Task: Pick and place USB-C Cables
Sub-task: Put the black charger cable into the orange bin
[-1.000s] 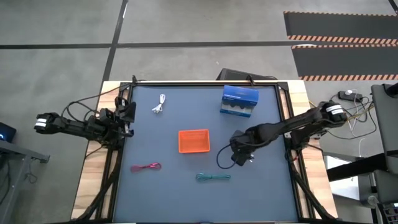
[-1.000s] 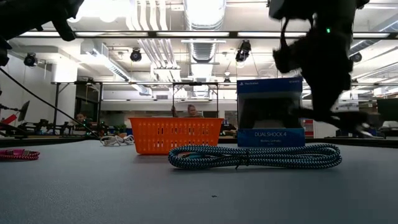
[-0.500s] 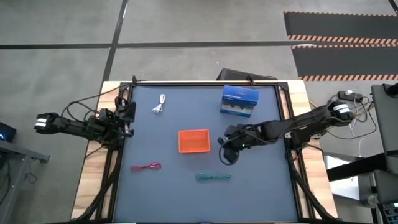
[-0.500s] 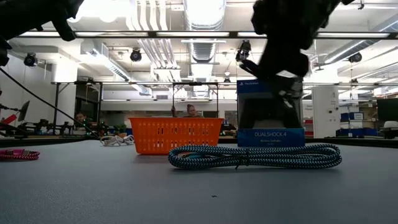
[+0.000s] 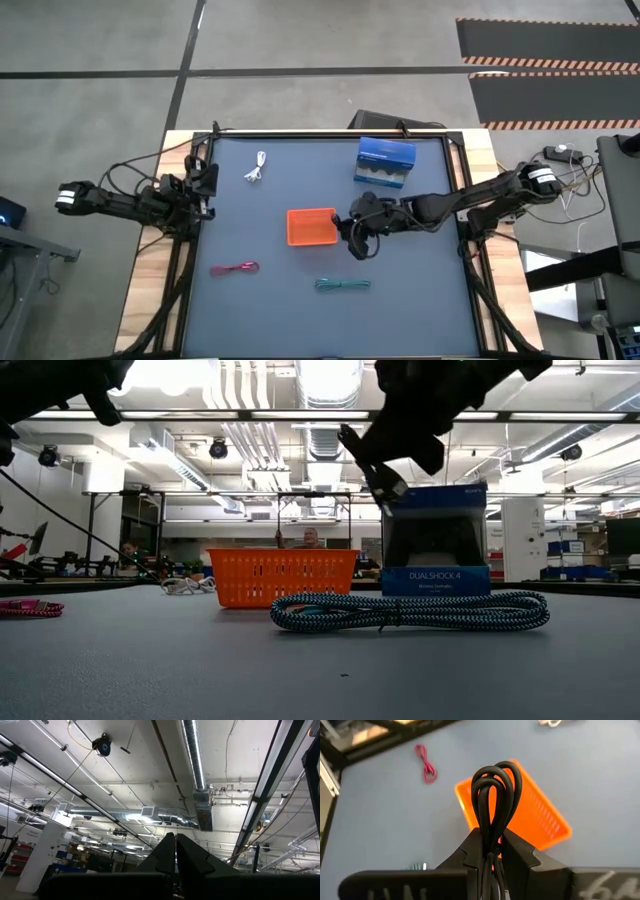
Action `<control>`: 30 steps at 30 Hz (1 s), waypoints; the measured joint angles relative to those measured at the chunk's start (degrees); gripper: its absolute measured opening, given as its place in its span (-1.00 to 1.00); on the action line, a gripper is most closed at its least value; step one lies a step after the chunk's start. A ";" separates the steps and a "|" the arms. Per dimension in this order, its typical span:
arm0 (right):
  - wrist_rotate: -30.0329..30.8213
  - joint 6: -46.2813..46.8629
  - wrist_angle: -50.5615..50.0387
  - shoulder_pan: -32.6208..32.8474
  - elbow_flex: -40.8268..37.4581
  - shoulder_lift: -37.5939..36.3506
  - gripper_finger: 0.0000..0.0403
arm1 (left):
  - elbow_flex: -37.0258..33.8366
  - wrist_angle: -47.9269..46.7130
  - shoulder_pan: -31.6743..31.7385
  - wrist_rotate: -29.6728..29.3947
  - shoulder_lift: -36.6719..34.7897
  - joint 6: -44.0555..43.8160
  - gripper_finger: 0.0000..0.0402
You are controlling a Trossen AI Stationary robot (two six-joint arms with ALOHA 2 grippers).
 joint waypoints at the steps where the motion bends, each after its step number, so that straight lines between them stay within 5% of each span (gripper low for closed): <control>1: 0.00 -0.59 0.76 -0.36 0.00 0.01 -0.81 | 0.00 0.01 0.01 0.00 0.00 0.00 -1.00; 24: -0.70 -12.93 20.68 -4.12 0.08 2.16 -0.81 | 0.00 0.35 0.02 0.00 -0.30 0.17 -1.00; 30: -0.87 -17.11 11.32 -4.96 8.77 7.33 -0.81 | 0.02 0.15 0.02 -0.04 -0.75 0.17 -1.00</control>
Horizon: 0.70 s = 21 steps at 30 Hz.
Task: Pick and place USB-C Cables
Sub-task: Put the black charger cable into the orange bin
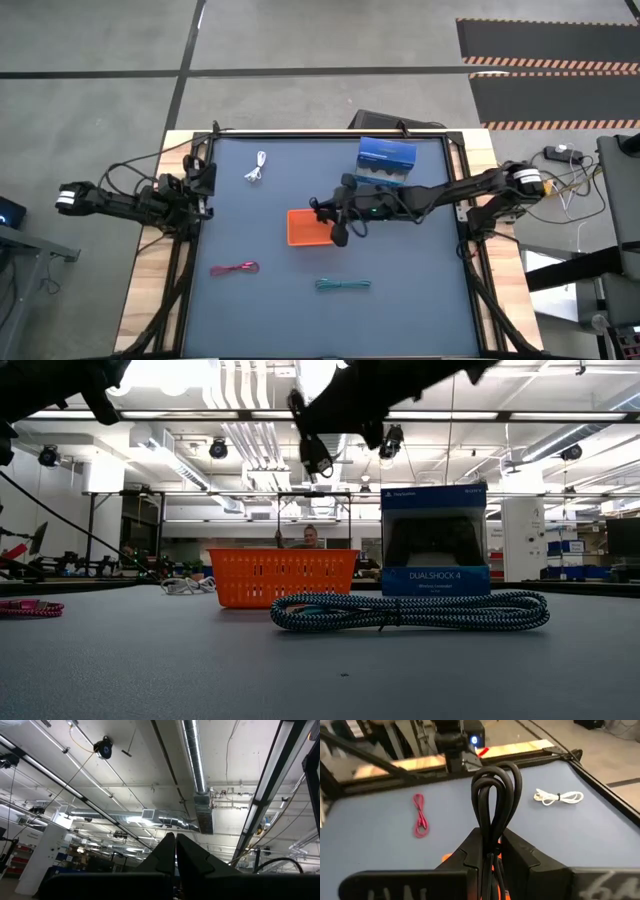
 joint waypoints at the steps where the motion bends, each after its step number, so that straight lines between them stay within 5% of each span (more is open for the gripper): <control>1: 0.03 -0.97 -3.09 -0.03 2.23 1.01 -0.81 | 0.00 -0.08 0.00 0.00 0.00 0.00 -1.00; 11: 0.03 -3.72 -32.26 -1.46 22.25 11.00 -0.81 | 0.00 -0.15 0.00 -0.09 -0.02 0.00 -1.00; 21: -7.12 -1.74 -36.68 -3.00 25.99 14.39 -0.81 | 0.00 -0.17 0.00 -0.11 0.00 -0.11 -1.00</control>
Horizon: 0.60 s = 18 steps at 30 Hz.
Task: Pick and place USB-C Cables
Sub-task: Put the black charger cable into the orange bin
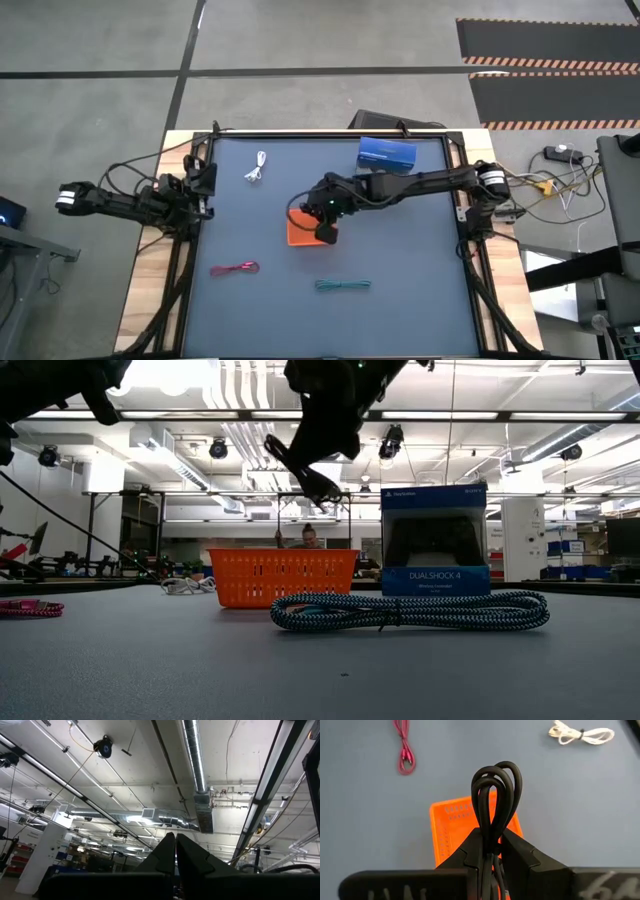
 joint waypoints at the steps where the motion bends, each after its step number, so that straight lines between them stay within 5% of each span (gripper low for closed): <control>1: 0.03 0.04 0.07 0.01 0.00 0.57 -0.81 | 0.00 0.04 -0.01 0.00 0.03 -0.02 -1.00; 18: -0.12 -0.97 0.87 -0.50 1.09 7.29 -0.81 | 0.00 0.02 -0.01 0.00 -0.28 -0.13 -1.00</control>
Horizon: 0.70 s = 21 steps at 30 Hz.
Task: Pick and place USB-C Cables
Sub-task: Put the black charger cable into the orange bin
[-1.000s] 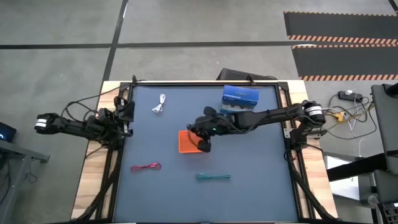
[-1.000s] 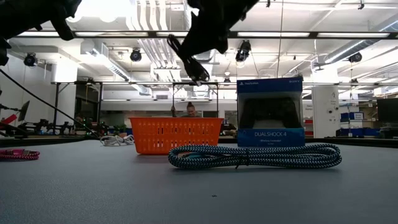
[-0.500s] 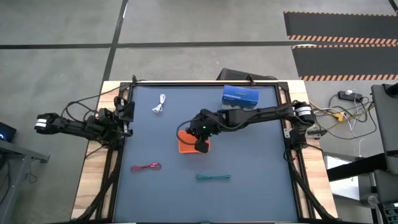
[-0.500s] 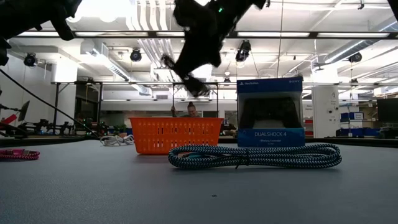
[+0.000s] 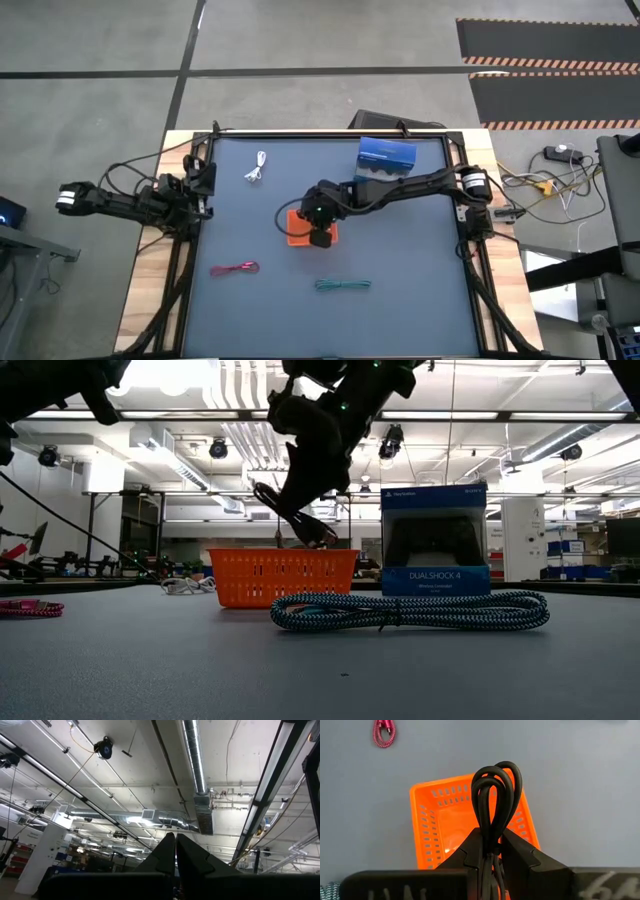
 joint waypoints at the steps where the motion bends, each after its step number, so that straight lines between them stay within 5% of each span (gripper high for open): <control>1: -0.01 0.01 0.23 0.00 0.00 0.22 -0.81 | 0.00 0.02 0.01 0.00 0.00 0.00 -1.00; 21: 0.17 0.80 1.50 -0.35 1.70 7.44 -0.74 | 0.00 0.02 -0.02 0.00 -0.04 0.04 -1.00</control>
